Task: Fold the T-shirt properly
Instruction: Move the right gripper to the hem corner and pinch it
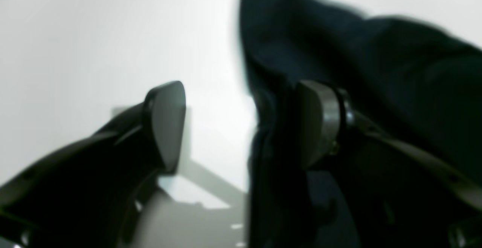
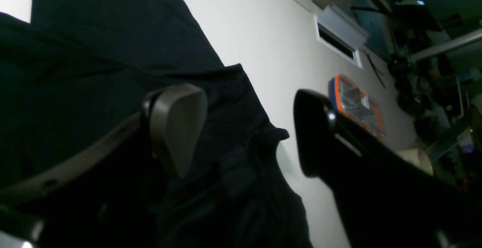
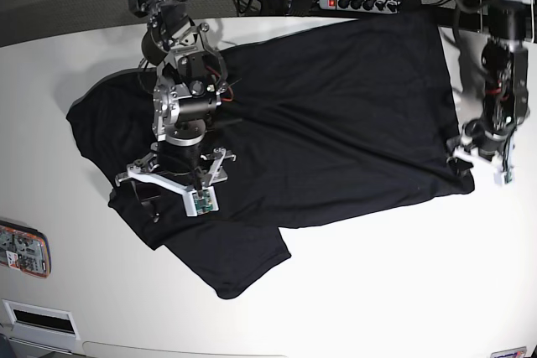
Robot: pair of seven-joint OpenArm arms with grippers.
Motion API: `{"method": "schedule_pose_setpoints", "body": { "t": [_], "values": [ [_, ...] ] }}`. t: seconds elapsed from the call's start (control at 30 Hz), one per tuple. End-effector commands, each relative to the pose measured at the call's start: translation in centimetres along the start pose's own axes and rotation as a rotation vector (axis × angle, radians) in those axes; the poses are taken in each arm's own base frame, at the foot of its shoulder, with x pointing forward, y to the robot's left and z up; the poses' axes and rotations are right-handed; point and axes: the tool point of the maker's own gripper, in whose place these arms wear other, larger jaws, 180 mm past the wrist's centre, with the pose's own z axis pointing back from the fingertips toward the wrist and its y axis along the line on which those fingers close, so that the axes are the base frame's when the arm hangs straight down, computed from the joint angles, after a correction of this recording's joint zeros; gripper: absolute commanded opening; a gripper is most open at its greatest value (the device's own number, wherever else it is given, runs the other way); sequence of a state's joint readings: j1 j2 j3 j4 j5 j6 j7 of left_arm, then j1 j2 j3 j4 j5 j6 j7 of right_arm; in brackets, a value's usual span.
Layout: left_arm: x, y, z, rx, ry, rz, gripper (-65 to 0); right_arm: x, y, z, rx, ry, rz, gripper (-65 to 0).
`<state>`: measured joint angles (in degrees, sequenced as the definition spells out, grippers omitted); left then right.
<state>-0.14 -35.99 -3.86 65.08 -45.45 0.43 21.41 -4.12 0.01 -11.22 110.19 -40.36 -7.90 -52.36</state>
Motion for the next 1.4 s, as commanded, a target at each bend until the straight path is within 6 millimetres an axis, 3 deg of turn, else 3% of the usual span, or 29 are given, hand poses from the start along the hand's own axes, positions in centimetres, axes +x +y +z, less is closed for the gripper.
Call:
{"method": "schedule_pose_setpoints", "body": {
  "t": [0.0,0.2,0.27,0.3,0.43,0.47,0.7,0.87,0.93,1.03,1.17,1.3,1.37],
  "values": [
    [-0.9,-0.6,-0.5,-0.012,0.042,0.011,-22.7,1.6,-1.0,0.1,-0.032,-0.052,-0.013,-26.1],
    [-2.3,-2.5,-1.1,-0.044,0.068,0.022,-23.5,0.6,-0.5,0.5,-0.019,-0.033,-0.007,-26.1],
    [-2.4,-2.8,-1.2,-0.049,0.068,0.025,-28.0,0.6,-0.5,0.5,-0.019,-0.035,-0.007,-26.1],
    [-2.3,-2.8,-1.2,-0.05,0.067,0.025,-32.0,0.6,-0.4,0.5,-0.017,-0.035,-0.009,-26.1],
    [-2.8,-3.6,-1.4,-0.063,0.068,0.05,-60.5,1.5,-0.7,0.2,-0.018,-0.055,-0.005,-26.1],
    [-2.9,-3.7,-1.4,-0.064,0.07,0.053,-65.0,2.0,-0.7,0.0,-0.013,-0.06,0.0,-26.1],
    [-1.7,-2.1,-1.1,-0.033,0.031,0.113,-65.0,6.0,-2.1,-1.4,0.011,-0.101,-0.07,-26.1],
    [-2.0,-1.4,-0.8,-0.019,0.03,0.13,-65.0,12.3,-2.3,-2.8,0.161,-0.169,-0.234,-26.1],
    [-2.3,-1.8,-1.0,-0.026,0.033,0.14,-65.0,14.0,-3.2,-4.3,0.201,-0.167,-0.299,-26.1],
    [-2.5,-2.0,-1.0,-0.029,0.034,0.143,-65.0,13.4,-3.0,-7.5,0.263,-0.089,-0.341,-26.1],
    [-2.4,-2.1,-1.0,-0.031,0.034,0.144,-65.0,11.1,0.2,-11.2,0.379,0.004,-0.374,-26.1],
    [-2.5,-2.2,-1.0,-0.032,0.036,0.142,-65.0,5.9,3.7,-14.4,0.413,0.111,-0.388,-26.1],
    [-2.5,-2.1,-1.0,-0.032,0.035,0.143,-65.0,4.8,4.4,-15.8,0.415,0.135,-0.391,-26.1]
  ]
}}
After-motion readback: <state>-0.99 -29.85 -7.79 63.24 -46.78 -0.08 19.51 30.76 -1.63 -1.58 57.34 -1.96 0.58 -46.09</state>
